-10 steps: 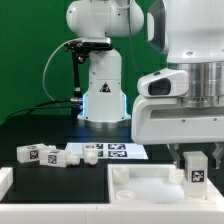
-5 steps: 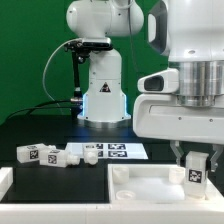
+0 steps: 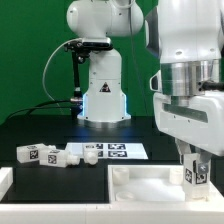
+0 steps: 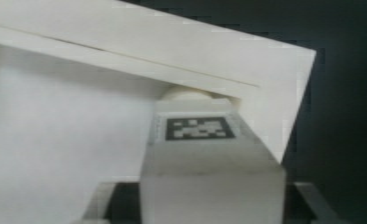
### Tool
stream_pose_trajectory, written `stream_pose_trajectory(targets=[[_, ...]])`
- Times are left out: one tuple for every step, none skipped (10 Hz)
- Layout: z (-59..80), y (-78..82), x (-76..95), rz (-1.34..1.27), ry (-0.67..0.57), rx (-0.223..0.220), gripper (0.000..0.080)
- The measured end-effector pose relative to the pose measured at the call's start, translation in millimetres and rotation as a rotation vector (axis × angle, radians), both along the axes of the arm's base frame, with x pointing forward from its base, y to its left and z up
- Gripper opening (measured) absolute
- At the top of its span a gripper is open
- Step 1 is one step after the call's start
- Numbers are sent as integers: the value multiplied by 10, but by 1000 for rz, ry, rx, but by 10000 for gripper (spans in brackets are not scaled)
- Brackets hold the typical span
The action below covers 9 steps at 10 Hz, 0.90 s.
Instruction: Assemble one leg
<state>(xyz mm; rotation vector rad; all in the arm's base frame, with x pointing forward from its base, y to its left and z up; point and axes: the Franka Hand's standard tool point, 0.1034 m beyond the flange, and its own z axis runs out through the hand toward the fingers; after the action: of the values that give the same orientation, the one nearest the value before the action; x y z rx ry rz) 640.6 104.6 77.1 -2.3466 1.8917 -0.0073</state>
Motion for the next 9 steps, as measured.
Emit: stream_pose_trajectory(targets=[[0, 2, 0, 4, 0, 0, 285], [0, 11, -1, 36, -2, -4, 364], [15, 41, 1, 283, -15, -30, 364], [11, 82, -4, 501, -35, -42, 562], [2, 113, -26, 622, -38, -45, 627], [1, 104, -25, 663, -42, -49, 627], [0, 98, -24, 751, -51, -56, 644], [0, 97, -24, 812, -57, -60, 648], [6, 103, -19, 946, -65, -82, 648]])
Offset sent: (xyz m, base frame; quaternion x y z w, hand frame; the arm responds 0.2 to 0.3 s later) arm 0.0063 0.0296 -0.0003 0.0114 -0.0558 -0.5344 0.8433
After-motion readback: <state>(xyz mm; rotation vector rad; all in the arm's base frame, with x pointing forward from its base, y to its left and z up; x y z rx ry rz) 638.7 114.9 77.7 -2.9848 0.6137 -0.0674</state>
